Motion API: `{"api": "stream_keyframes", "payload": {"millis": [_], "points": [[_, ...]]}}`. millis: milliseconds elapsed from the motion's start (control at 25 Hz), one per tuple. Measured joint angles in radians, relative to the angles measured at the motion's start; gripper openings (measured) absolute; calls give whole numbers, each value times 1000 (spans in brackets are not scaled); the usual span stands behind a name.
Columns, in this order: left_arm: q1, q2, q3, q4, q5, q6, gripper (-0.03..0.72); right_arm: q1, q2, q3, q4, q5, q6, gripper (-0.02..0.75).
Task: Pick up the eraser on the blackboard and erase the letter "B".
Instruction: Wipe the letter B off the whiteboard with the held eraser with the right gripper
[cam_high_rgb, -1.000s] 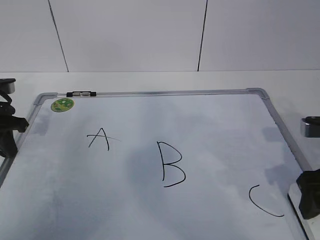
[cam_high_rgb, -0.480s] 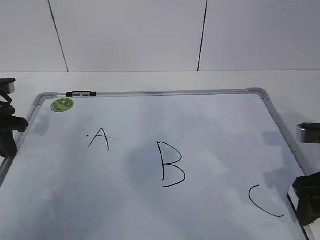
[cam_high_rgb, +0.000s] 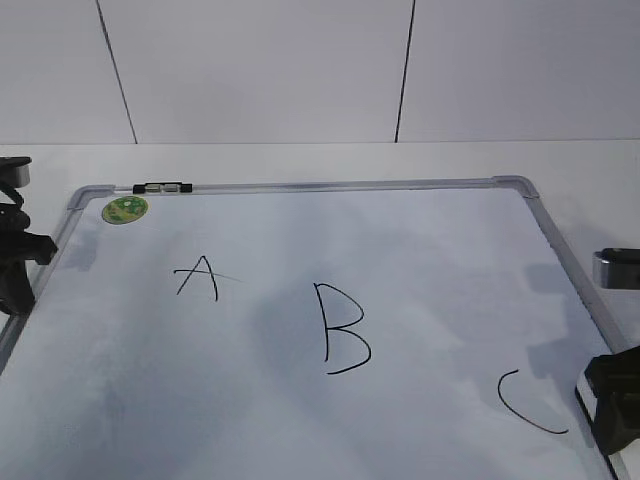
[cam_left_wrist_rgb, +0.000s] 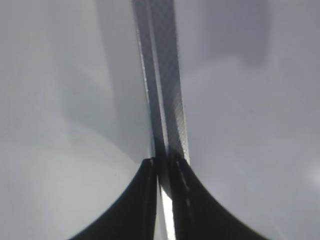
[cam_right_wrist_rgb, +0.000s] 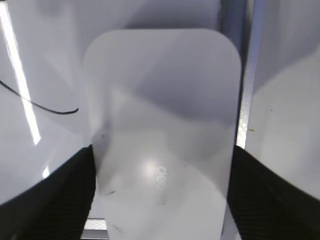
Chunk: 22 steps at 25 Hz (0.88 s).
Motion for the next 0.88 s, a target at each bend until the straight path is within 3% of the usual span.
{"api": "stream_keyframes", "payload": {"millis": [640,880], "points": [[0,0,0,0,0,0,49,0,6,0,-30,-5,41,591],[0,0,0,0,0,0,49,0,6,0,-34,-5,44,537]]}}
